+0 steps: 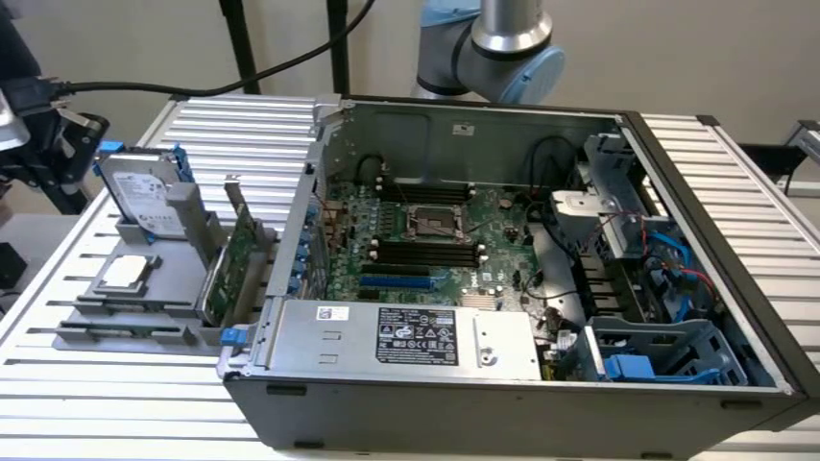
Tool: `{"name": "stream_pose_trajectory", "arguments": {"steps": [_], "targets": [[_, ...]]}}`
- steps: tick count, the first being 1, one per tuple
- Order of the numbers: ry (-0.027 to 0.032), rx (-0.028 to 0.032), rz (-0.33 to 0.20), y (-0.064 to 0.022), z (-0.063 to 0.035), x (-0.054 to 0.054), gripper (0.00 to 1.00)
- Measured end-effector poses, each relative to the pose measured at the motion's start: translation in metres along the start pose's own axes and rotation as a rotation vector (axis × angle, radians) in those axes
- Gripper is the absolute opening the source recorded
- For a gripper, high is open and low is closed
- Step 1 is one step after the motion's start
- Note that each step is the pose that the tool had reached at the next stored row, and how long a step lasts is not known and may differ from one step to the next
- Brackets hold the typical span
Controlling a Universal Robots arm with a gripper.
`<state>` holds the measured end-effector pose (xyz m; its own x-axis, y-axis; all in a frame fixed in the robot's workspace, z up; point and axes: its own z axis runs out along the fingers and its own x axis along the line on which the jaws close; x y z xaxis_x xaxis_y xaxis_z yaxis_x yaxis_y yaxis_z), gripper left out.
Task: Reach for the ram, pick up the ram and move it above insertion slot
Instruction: 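Pick up the ram and move it above insertion slot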
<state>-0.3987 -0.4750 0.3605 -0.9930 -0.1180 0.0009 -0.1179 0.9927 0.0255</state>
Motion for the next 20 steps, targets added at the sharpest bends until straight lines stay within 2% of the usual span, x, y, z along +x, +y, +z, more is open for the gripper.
{"name": "stream_pose_trajectory", "arguments": {"steps": [20], "targets": [[0.0093,0.0003,-0.363,0.0,0.0007,0.0,0.11]]}}
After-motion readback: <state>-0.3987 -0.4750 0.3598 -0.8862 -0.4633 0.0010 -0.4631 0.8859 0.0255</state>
